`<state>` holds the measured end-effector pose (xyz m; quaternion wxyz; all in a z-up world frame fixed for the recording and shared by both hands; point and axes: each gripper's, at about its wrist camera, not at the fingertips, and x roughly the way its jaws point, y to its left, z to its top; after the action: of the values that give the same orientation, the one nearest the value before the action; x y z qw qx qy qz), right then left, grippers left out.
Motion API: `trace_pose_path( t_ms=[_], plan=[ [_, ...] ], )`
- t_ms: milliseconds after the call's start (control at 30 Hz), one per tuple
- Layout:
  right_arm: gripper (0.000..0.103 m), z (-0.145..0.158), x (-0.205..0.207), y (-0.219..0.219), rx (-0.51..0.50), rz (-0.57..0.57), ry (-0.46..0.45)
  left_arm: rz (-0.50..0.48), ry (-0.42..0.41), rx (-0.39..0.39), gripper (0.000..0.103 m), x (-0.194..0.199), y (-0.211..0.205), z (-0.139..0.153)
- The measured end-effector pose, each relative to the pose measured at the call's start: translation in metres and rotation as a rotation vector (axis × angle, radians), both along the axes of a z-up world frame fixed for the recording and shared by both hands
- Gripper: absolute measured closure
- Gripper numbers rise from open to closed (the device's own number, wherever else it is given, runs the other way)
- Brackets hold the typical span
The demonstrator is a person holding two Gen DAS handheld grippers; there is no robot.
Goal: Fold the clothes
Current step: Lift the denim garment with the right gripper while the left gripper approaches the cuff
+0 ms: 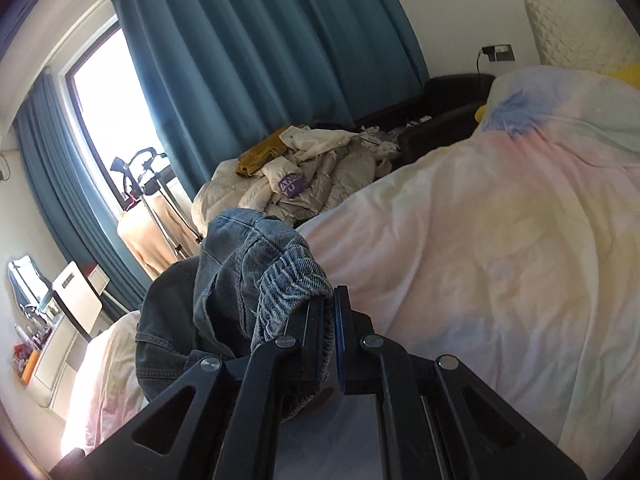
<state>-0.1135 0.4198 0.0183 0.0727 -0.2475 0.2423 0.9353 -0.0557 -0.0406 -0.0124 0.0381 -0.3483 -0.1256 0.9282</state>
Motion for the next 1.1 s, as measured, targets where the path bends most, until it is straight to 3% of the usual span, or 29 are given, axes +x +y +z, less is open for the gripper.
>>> trace_pose_path(
  t_ms=[133,233,367,433,533,633,733,933,1100],
  plan=[
    [0.095,-0.026,-0.003,0.024,-0.033,-0.034,-0.048,-0.018,-0.037,-0.015,0.055,-0.010,0.009,-0.012],
    [0.076,-0.036,0.003,0.035,-0.066,-0.047,-0.080,-0.044,-0.048,0.026,0.055,-0.013,0.013,-0.018],
    [0.064,-0.044,0.010,0.049,-0.157,-0.043,-0.118,-0.075,-0.048,0.055,0.055,-0.015,0.019,-0.022],
    [0.062,-0.049,0.016,0.052,-0.215,-0.069,-0.157,-0.092,-0.048,0.056,0.055,-0.015,0.023,-0.023],
    [0.039,-0.058,0.036,0.057,-0.346,-0.107,-0.183,-0.124,-0.050,0.073,0.055,-0.014,0.027,-0.023],
    [0.037,-0.065,0.048,0.060,-0.453,-0.116,-0.182,-0.163,-0.048,0.083,0.055,-0.013,0.033,-0.023],
    [0.037,-0.048,0.042,0.054,-0.370,-0.092,-0.128,-0.211,-0.055,0.097,0.055,-0.012,0.040,-0.023],
    [0.036,-0.026,0.006,0.031,-0.018,-0.086,-0.052,-0.266,-0.123,0.052,0.055,-0.044,0.064,-0.028],
    [0.036,-0.055,-0.026,0.028,0.029,-0.090,-0.110,-0.327,-0.161,0.022,0.055,-0.071,0.088,-0.034]
  ],
)
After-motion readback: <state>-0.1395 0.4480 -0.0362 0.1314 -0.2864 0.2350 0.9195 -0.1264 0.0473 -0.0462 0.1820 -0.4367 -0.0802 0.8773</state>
